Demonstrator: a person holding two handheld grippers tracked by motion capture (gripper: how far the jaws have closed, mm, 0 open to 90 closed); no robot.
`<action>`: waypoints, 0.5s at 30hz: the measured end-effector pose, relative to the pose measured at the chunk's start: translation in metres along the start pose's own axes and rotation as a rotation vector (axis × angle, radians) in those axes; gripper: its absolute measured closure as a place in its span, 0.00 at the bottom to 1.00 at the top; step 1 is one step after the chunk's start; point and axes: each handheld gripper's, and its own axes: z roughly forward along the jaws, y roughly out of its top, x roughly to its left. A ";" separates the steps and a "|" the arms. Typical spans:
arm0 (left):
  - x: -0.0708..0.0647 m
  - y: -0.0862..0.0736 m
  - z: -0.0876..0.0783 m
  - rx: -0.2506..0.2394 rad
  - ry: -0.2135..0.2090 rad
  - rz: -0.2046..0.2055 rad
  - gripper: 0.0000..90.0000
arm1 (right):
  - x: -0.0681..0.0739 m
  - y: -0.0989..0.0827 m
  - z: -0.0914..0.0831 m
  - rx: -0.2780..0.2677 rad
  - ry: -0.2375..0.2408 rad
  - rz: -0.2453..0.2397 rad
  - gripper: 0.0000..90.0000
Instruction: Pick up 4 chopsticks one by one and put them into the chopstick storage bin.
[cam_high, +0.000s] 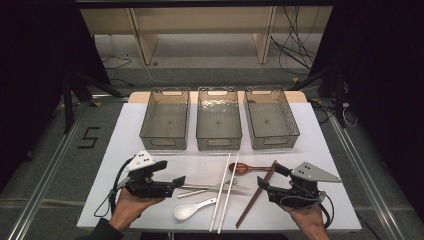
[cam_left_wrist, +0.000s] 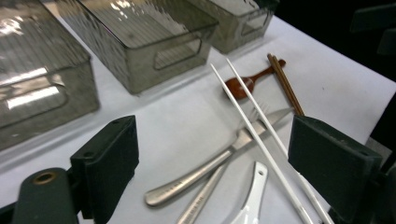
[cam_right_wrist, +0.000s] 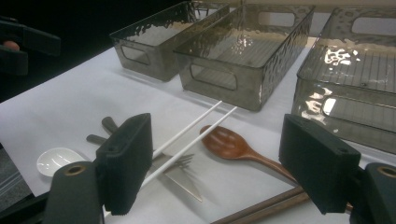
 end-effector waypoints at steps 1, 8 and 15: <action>-0.002 0.001 0.003 0.017 -0.007 -0.003 0.17 | 0.000 0.000 0.000 0.001 -0.002 0.000 0.30; -0.018 0.008 0.031 0.161 -0.022 0.003 0.19 | 0.000 0.001 -0.001 0.004 -0.004 -0.003 0.30; -0.031 0.008 0.050 0.245 -0.030 0.018 0.21 | -0.001 0.001 -0.001 0.004 -0.005 -0.002 0.30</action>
